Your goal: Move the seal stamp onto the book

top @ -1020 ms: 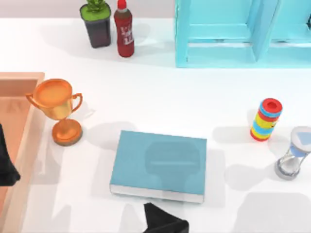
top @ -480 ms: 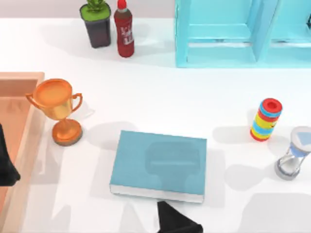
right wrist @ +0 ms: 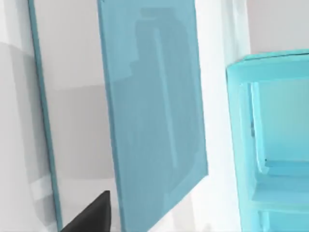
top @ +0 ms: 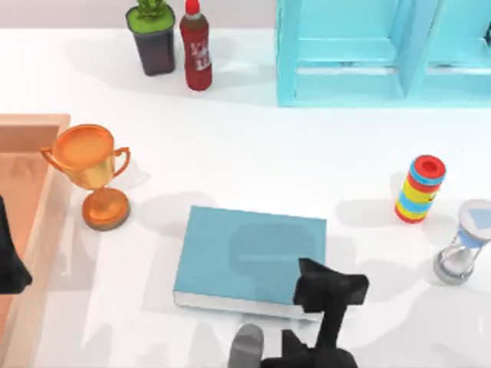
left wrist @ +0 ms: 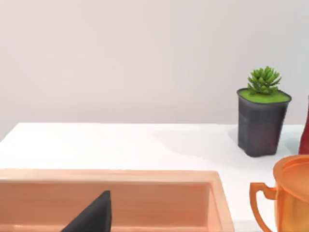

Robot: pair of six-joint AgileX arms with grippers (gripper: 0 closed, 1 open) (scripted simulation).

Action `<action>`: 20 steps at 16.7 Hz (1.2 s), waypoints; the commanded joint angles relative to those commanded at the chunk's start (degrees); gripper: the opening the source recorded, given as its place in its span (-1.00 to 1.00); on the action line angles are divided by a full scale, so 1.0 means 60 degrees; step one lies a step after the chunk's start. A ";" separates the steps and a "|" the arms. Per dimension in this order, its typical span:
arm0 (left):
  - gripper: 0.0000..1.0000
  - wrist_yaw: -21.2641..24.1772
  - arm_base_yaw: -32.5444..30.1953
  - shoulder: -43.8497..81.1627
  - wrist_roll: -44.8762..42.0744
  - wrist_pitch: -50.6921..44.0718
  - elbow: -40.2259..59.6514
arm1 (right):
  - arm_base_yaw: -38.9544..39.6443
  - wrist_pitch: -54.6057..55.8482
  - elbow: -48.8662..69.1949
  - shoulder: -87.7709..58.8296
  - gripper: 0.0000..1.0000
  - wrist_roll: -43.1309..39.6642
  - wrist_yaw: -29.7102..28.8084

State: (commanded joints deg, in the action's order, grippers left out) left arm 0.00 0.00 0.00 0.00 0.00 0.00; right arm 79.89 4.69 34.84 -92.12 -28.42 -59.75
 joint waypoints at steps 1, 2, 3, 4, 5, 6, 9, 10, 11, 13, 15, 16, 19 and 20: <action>1.00 0.0000 0.0000 0.0000 0.0000 0.0000 0.0000 | -0.0645 -0.0045 -0.0187 0.0377 1.00 0.0190 0.0501; 1.00 0.0000 0.0000 0.0000 0.0000 0.0000 0.0000 | -0.1344 -0.0091 -0.0392 0.0820 1.00 0.0397 0.1037; 1.00 0.0000 0.0000 0.0000 0.0000 0.0000 0.0000 | -0.2083 -0.0137 -0.0617 0.1339 1.00 0.0619 0.1601; 1.00 0.0000 0.0000 0.0000 0.0000 0.0000 0.0000 | -0.2850 -0.0183 -0.0859 0.1930 1.00 0.0854 0.2186; 1.00 0.0000 0.0000 0.0000 0.0000 0.0000 0.0000 | -0.3622 -0.0229 -0.1118 0.2563 1.00 0.1097 0.2778; 1.00 0.0000 0.0000 0.0000 0.0000 0.0000 0.0000 | -0.4384 -0.0272 -0.1388 0.3219 1.00 0.1347 0.3370; 1.00 0.0000 0.0000 0.0000 0.0000 0.0000 0.0000 | -0.6607 -0.0395 -0.2259 0.5400 1.00 0.2112 0.5099; 1.00 0.0000 0.0000 0.0000 0.0000 0.0000 0.0000 | -0.7317 -0.0436 -0.2570 0.6243 1.00 0.2368 0.5646; 1.00 0.0000 0.0000 0.0000 0.0000 0.0000 0.0000 | -0.8013 -0.0476 -0.2888 0.7155 1.00 0.2621 0.6173; 1.00 0.0000 0.0000 0.0000 0.0000 0.0000 0.0000 | -0.9350 -0.0554 -0.3531 0.9148 1.00 0.3110 0.7161; 1.00 0.0000 0.0000 0.0000 0.0000 0.0000 0.0000 | -1.0531 -0.0629 -0.4157 1.1079 1.00 0.3561 0.8014; 1.00 0.0000 0.0000 0.0000 0.0000 0.0000 0.0000 | -1.1049 -0.0662 -0.4452 1.1923 1.00 0.3769 0.8388; 1.00 0.0000 0.0000 0.0000 0.0000 0.0000 0.0000 | -1.2335 -0.0739 -0.5206 1.3918 1.00 0.4299 0.9290; 1.00 0.0000 0.0000 0.0000 0.0000 0.0000 0.0000 | -1.2656 -0.0755 -0.5401 1.4398 1.00 0.4438 0.9512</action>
State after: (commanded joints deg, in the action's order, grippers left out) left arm 0.00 0.00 0.00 0.00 0.00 0.00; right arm 3.96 0.16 2.43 -5.73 -1.79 -2.68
